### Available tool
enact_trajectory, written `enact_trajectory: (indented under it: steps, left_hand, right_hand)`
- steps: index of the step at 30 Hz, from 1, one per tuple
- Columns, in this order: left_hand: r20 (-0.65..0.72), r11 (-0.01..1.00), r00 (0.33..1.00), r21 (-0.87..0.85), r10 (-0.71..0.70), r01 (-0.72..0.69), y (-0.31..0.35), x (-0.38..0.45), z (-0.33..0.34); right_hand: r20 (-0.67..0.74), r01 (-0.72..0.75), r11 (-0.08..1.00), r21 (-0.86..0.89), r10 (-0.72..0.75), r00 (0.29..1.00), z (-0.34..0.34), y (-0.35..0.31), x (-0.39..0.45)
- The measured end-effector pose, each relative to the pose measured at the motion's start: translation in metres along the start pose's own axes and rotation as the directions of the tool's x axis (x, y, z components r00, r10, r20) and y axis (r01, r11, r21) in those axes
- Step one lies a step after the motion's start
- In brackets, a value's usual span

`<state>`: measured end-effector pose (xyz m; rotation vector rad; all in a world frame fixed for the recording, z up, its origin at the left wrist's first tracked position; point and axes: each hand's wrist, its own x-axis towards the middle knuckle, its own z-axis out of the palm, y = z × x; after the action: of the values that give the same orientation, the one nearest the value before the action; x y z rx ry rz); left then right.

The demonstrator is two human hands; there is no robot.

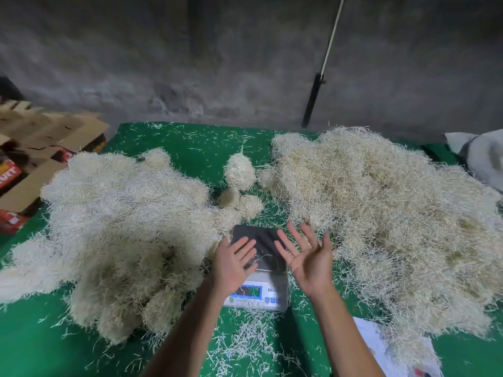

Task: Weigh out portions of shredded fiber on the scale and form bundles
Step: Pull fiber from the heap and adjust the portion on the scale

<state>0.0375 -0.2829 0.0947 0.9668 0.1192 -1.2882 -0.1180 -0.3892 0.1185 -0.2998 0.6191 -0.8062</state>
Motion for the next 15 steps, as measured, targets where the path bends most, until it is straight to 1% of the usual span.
enact_trajectory:
  steps: [4,7,11,13,14,15]
  left_hand:
    - [0.008,0.999,0.999,0.013,-0.031,0.031,-0.007,0.005,-0.002]
    - [0.012,0.996,0.997,0.046,-0.075,0.074,-0.018,0.010,0.002]
    - [0.020,0.988,0.990,0.060,-0.141,0.139,-0.039,0.030,0.021]
    - [0.021,0.981,0.985,0.104,-0.169,0.166,-0.052,0.042,0.037]
    - [0.019,0.976,0.984,0.133,-0.179,0.175,-0.058,0.048,0.045]
    - [0.019,0.970,0.982,0.164,-0.186,0.180,-0.065,0.054,0.053]
  right_hand:
    - [-0.058,-0.027,1.000,-0.006,0.027,0.998,-0.016,0.024,-0.007]
    - [-0.089,-0.033,0.998,-0.059,0.027,0.996,-0.029,0.032,-0.008]
    - [-0.118,0.000,0.987,-0.161,-0.020,0.993,-0.050,0.027,-0.003]
    - [-0.138,0.043,0.970,-0.238,-0.077,0.987,-0.060,0.015,0.003]
    - [-0.132,0.072,0.949,-0.307,-0.117,0.984,-0.066,0.008,0.006]
    - [-0.123,0.106,0.899,-0.425,-0.173,0.977,-0.073,0.001,0.009]
